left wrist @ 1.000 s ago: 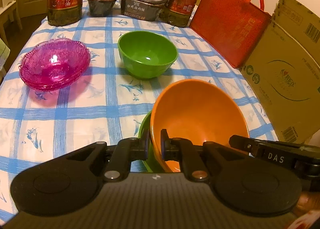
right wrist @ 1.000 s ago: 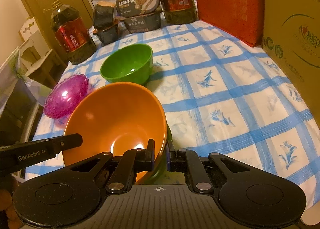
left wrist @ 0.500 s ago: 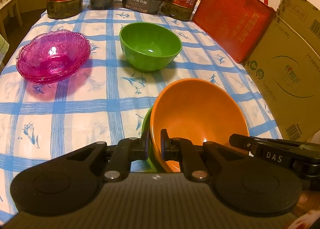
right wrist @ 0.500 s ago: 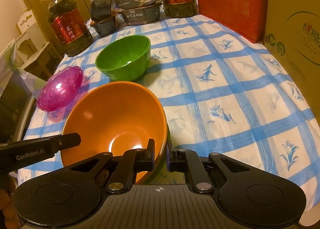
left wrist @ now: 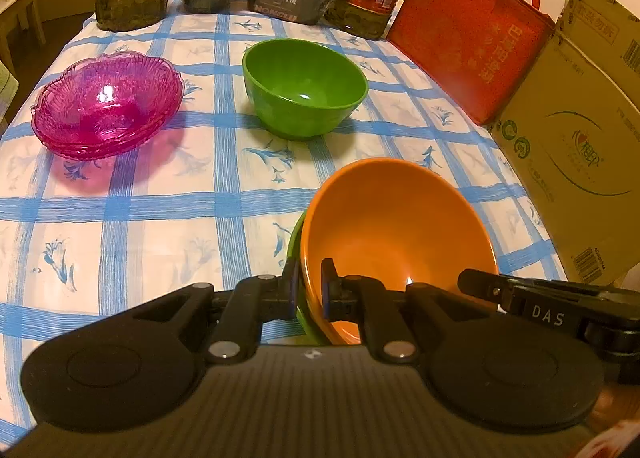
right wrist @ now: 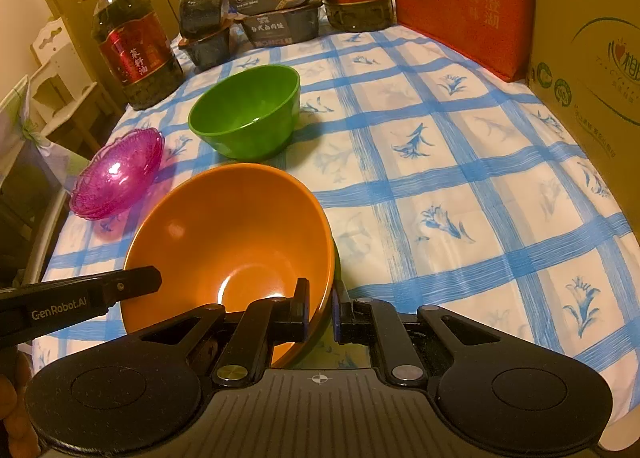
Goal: Organize plates and bowls
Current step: 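Lower the orange bowl into the green bowl with both tools, then open both tools and release the orange bowl rim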
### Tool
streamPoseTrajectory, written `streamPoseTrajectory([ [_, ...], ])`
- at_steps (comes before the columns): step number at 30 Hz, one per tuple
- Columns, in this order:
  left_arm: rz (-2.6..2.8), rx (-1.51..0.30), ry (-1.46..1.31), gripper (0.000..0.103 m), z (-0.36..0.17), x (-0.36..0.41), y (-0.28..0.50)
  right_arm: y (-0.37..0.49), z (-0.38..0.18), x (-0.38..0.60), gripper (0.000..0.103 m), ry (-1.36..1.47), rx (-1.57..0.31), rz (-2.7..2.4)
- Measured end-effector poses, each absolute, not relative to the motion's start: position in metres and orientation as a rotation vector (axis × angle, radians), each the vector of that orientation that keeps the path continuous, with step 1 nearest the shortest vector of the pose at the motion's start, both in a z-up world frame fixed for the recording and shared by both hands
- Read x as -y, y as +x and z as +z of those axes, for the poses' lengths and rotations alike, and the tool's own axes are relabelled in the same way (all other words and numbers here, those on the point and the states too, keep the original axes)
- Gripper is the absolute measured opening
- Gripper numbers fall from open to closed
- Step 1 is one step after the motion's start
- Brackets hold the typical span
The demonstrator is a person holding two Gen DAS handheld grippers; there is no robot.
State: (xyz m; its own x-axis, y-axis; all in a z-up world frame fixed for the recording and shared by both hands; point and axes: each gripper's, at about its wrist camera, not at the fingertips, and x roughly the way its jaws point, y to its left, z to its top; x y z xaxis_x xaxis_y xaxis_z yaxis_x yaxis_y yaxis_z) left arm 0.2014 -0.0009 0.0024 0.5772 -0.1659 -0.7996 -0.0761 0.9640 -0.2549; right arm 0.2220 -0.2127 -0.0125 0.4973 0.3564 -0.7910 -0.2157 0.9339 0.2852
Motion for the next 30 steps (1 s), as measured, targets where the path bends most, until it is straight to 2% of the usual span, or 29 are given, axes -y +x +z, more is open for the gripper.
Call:
streamPoseTrajectory([
  [5, -0.053, -0.954, -0.280, 0.013, 0.000, 0.001, 0.202, 0.224, -0.016, 0.214, 0.013, 0.185, -0.984, 0.348],
  [6, -0.050, -0.950, -0.279, 0.017, 0.000, 0.001, 0.201, 0.224, -0.016, 0.215, 0.017, 0.195, -0.981, 0.349],
  [8, -0.055, -0.935, -0.283, 0.017, 0.002, 0.000, 0.200, 0.223, -0.013, 0.217, 0.031, 0.215, -0.962, 0.356],
  [9, -0.055, -0.929, -0.282, 0.017, 0.004, 0.000, 0.200, 0.222, -0.012, 0.218, 0.043, 0.220, -0.953, 0.357],
  [10, -0.054, -0.924, -0.279, 0.017, 0.005, 0.001, 0.199, 0.221, -0.010, 0.219, 0.047, 0.225, -0.945, 0.358],
  [14, -0.057, -0.908, -0.296, 0.017, 0.011, -0.001, 0.195, 0.218, -0.008, 0.224, 0.048, 0.251, -0.939, 0.350],
  [19, -0.050, -0.899, -0.315, 0.023, 0.014, -0.005, 0.188, 0.210, -0.006, 0.233, 0.050, 0.278, -0.937, 0.335],
  [30, -0.018, -0.890, -0.337, 0.030, 0.020, -0.012, 0.168, 0.194, -0.001, 0.241, 0.054, 0.297, -0.936, 0.329],
])
